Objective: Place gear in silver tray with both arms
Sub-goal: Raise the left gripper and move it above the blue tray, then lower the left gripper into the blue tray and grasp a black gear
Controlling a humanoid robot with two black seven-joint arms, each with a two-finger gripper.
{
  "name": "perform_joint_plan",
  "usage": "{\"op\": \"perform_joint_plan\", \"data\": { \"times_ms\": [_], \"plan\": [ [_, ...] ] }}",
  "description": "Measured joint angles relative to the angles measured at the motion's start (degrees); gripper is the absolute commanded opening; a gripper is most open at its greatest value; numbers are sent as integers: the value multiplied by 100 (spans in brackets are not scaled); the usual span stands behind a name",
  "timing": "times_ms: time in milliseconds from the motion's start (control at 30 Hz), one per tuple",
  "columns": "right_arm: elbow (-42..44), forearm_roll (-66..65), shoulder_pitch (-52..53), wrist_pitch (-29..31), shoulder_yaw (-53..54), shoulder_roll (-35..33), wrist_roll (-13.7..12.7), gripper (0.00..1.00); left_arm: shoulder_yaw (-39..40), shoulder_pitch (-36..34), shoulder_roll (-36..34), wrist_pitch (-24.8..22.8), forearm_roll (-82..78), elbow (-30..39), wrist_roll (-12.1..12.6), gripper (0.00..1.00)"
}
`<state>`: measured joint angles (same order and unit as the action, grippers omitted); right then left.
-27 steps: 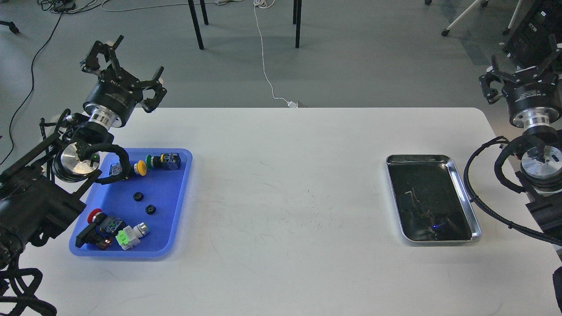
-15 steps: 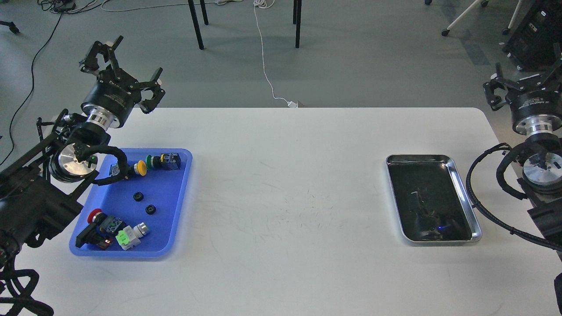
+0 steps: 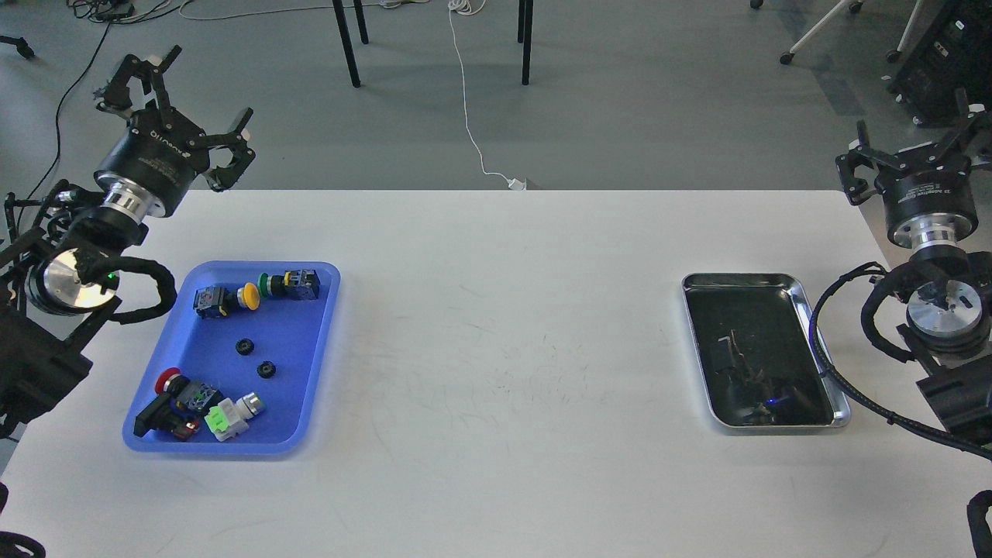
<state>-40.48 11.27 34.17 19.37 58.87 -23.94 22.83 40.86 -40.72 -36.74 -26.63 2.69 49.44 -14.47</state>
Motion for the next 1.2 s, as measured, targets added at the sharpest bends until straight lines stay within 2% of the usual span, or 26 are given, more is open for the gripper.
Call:
{"op": "perform_joint_plan", "data": {
  "times_ms": [234, 434, 668, 835, 1102, 1202],
  "plan": [
    [-116, -2, -1, 18, 57, -6, 15, 99, -79, 61, -626, -5, -1905, 669, -53, 98],
    [-393, -2, 12, 52, 31, -13, 20, 99, -80, 316, -1168, 33, -4448, 1490, -55, 97],
    [-461, -2, -118, 151, 35, -43, 20, 99, -194, 701, -1339, 335, -7466, 2157, -82, 93],
    [-463, -2, -289, 294, 61, -65, 26, 99, -406, 845, -1310, 759, -9215, 2218, -157, 88],
    [-463, -2, -459, 419, 64, -36, 96, 99, -1645, 862, -1393, 1871, -11523, 2008, -174, 84],
    [-461, -2, -463, 420, 70, -20, 103, 99, -1984, 862, -1328, 2166, -11787, 1694, -159, 77]
  ]
}}
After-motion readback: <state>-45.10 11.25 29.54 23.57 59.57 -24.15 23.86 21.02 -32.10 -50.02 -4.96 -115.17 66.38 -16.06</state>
